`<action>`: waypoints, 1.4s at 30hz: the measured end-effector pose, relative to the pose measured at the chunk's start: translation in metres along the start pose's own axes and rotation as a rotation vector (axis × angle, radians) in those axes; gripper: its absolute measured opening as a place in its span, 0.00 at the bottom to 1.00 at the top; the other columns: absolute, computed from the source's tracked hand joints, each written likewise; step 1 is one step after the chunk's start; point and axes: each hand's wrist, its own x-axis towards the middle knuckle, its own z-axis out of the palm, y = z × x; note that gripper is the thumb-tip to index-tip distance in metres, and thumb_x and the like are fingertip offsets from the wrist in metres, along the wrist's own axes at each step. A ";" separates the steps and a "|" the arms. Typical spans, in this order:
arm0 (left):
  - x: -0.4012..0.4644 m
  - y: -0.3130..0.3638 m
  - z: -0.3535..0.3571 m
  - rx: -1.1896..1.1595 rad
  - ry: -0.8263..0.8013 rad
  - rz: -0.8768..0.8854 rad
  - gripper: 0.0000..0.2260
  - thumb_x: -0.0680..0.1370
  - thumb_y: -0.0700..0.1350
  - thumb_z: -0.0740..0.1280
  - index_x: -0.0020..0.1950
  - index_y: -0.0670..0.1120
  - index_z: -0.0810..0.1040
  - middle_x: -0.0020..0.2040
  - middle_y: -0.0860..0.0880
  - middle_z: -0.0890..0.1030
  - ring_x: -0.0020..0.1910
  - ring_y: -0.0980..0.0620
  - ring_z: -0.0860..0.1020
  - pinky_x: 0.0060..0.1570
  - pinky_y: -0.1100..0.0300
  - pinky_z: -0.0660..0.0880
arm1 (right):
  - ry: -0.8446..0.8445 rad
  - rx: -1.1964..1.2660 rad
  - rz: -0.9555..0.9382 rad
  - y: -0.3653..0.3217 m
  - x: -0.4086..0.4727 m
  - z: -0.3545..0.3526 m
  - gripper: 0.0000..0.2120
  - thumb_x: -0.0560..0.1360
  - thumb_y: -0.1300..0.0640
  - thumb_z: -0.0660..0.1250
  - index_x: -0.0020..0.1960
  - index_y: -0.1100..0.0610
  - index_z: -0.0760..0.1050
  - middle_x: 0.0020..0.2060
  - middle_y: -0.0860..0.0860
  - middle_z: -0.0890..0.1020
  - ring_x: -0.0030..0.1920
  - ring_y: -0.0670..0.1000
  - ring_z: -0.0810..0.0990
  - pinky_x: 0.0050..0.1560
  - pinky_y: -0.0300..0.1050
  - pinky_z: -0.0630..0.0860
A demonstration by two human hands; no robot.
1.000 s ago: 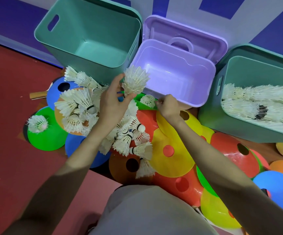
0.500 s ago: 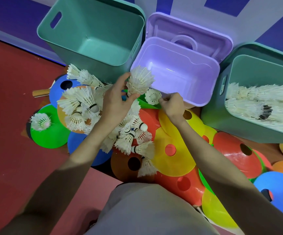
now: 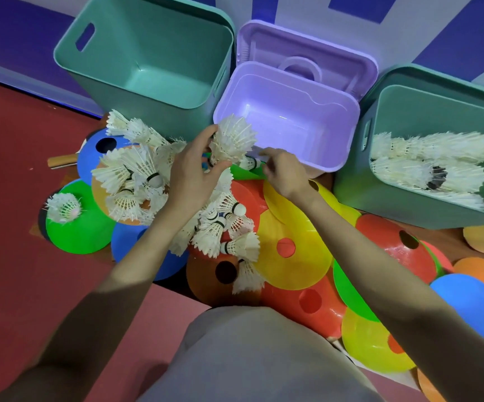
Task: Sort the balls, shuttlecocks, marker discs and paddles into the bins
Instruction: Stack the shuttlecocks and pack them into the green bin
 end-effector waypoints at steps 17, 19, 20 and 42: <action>-0.001 -0.002 -0.010 -0.024 0.069 -0.031 0.26 0.74 0.45 0.73 0.70 0.47 0.70 0.58 0.55 0.78 0.54 0.59 0.76 0.54 0.54 0.77 | -0.501 -0.171 -0.323 -0.002 0.042 0.038 0.28 0.76 0.64 0.61 0.75 0.56 0.63 0.78 0.53 0.52 0.75 0.54 0.59 0.72 0.51 0.63; 0.001 -0.001 -0.010 -0.031 0.067 -0.030 0.26 0.74 0.45 0.73 0.70 0.47 0.70 0.57 0.55 0.78 0.53 0.60 0.75 0.54 0.54 0.77 | -0.489 -0.188 -0.317 -0.001 0.040 0.038 0.25 0.76 0.64 0.59 0.74 0.58 0.64 0.78 0.53 0.49 0.75 0.53 0.58 0.72 0.49 0.63; 0.001 -0.001 -0.010 -0.030 0.065 -0.028 0.26 0.74 0.45 0.73 0.70 0.47 0.70 0.57 0.54 0.78 0.53 0.59 0.76 0.54 0.54 0.77 | -0.487 -0.189 -0.321 -0.002 0.039 0.036 0.25 0.76 0.64 0.59 0.73 0.58 0.65 0.78 0.53 0.49 0.75 0.53 0.59 0.71 0.49 0.63; 0.004 0.007 -0.003 -0.024 0.042 -0.002 0.26 0.73 0.42 0.74 0.70 0.45 0.71 0.52 0.55 0.78 0.49 0.66 0.74 0.48 0.75 0.72 | -0.236 -0.341 -0.188 -0.011 0.008 0.017 0.10 0.74 0.66 0.61 0.53 0.68 0.76 0.60 0.60 0.69 0.51 0.60 0.75 0.52 0.51 0.73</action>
